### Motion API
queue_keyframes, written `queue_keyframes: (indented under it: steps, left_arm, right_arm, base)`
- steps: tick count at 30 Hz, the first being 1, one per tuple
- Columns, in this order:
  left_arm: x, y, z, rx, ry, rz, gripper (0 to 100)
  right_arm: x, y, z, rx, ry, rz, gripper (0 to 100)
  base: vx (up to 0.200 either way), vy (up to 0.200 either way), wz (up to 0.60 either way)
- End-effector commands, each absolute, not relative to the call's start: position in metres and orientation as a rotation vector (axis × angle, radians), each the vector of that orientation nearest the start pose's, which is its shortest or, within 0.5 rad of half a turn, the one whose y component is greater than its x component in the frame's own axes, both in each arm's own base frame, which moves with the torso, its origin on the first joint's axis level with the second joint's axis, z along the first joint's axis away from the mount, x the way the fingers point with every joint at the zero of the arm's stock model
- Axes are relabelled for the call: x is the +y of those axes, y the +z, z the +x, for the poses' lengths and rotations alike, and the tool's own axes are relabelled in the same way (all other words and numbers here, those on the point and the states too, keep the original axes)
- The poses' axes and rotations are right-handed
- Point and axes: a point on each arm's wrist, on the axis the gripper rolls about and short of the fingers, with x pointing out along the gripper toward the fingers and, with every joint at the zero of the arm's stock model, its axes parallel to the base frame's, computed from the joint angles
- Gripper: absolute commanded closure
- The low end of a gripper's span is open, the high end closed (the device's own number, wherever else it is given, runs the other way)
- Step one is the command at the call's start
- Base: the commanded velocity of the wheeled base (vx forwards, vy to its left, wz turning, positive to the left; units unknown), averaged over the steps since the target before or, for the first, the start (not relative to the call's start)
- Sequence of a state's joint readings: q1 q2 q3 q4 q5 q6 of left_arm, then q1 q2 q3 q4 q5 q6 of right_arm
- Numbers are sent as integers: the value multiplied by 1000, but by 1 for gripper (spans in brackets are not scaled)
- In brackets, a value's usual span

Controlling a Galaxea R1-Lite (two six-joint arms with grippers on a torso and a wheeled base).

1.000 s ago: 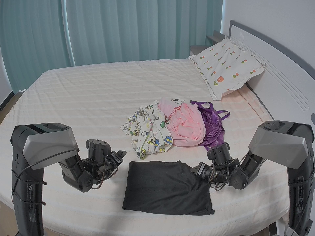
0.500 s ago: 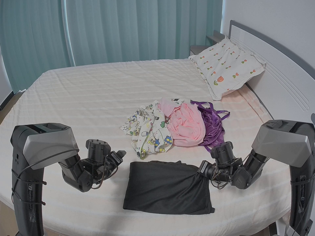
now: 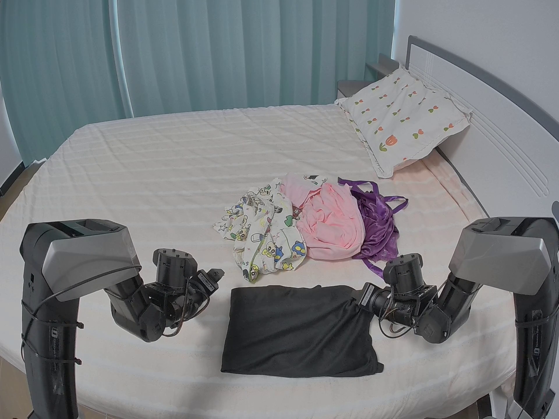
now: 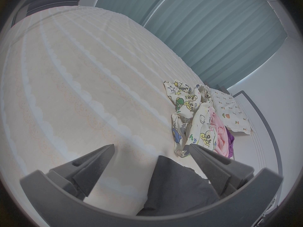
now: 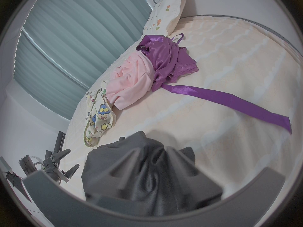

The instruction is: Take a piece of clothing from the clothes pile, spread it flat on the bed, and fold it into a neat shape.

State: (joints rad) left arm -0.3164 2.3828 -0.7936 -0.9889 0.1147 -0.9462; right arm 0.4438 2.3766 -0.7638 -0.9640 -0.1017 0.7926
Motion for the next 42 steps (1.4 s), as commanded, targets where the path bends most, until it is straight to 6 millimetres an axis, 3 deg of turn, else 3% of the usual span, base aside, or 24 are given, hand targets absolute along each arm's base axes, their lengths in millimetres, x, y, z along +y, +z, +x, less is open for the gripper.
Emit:
queue_keyframes:
  steps: [1, 6, 13, 22, 37, 38, 42]
  left_arm:
    - [-114, -28, 356, 630, 98, -786, 0]
    - [-115, -26, 353, 630, 99, -778, 0]
    - [-119, -25, 348, 628, 89, -775, 0]
    - [-119, -26, 348, 630, 89, -776, 0]
    - [-119, -28, 350, 630, 91, -776, 0]
    - [-119, -28, 350, 630, 91, -776, 0]
    - [-119, -27, 350, 627, 91, -778, 0]
  right_arm:
    - [153, -36, 331, 725, 53, 578, 0]
    - [146, -27, 323, 731, 48, 562, 0]
    - [137, -31, 301, 795, 72, 467, 0]
    - [135, -36, 277, 870, 167, 423, 0]
    - [144, -50, 276, 882, 226, 408, 0]
    - [144, -51, 276, 886, 224, 407, 100]
    - [143, -49, 270, 904, 226, 391, 100]
  base:
    - [0, 0, 0]
    - [0, 0, 0]
    - [0, 0, 0]
    - [-200, 0, 0]
    - [0, 0, 0]
    - [0, 0, 0]
    - [0, 0, 0]
